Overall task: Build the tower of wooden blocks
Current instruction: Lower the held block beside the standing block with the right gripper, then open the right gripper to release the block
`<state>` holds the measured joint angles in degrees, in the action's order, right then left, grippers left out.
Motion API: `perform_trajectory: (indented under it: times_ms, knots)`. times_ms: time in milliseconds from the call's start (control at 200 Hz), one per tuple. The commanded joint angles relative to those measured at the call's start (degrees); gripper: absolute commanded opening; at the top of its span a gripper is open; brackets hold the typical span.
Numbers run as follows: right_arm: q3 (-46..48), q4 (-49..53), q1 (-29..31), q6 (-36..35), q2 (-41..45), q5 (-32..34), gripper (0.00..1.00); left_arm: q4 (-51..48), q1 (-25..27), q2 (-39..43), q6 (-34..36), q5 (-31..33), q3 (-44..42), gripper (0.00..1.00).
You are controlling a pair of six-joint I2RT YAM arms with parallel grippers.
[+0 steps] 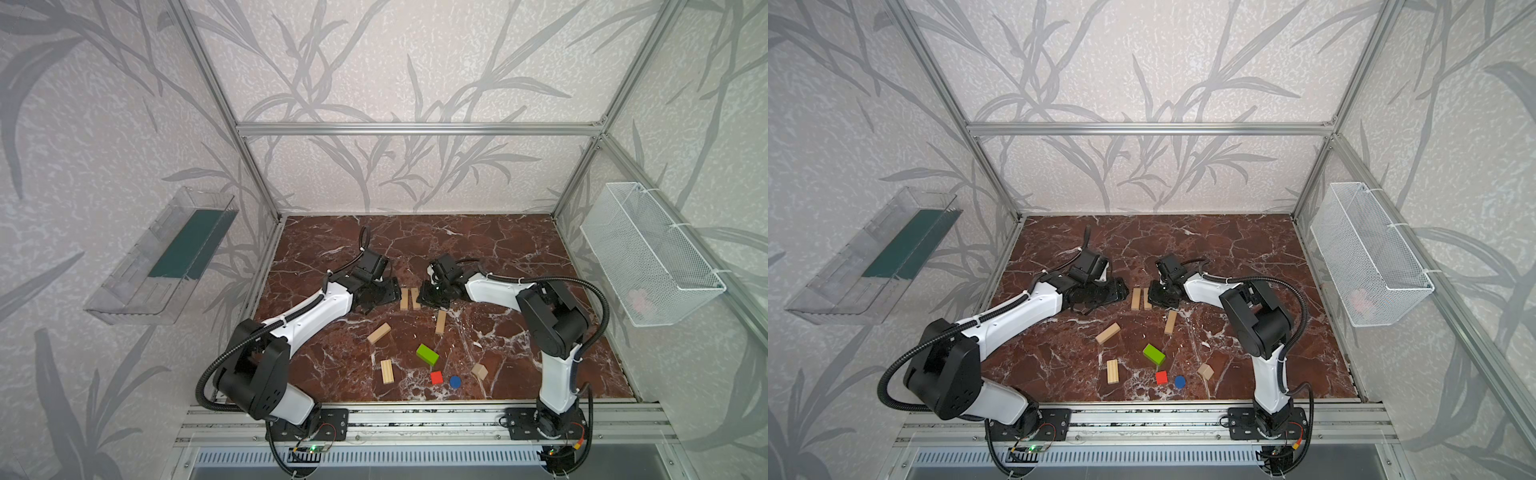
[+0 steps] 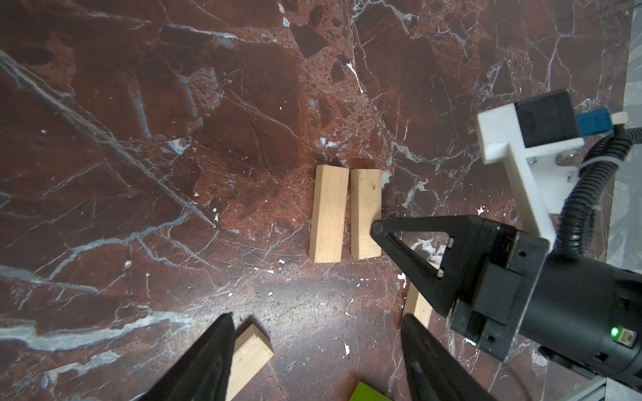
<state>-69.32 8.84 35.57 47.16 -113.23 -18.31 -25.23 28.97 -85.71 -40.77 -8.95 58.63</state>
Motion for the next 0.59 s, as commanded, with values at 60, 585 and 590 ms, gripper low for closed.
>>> perform_trajectory:
  times_ms: [60, 585, 590]
  knots:
    - [-1.77, -0.23, 0.81, 1.47, -1.39, 0.78, 0.17, 0.25, -0.37, -0.25, -0.46, -0.18, -0.97, 0.74]
    - [-2.25, -1.70, 1.78, 2.34, -2.61, -0.34, 0.17, 0.07, -0.80, -0.20, -0.45, -0.47, -0.93, 0.74]
    - [-2.24, -1.67, 1.74, 2.29, -2.56, -0.33, 0.17, 0.04, -0.82, -0.18, -0.45, -0.46, -0.91, 0.74]
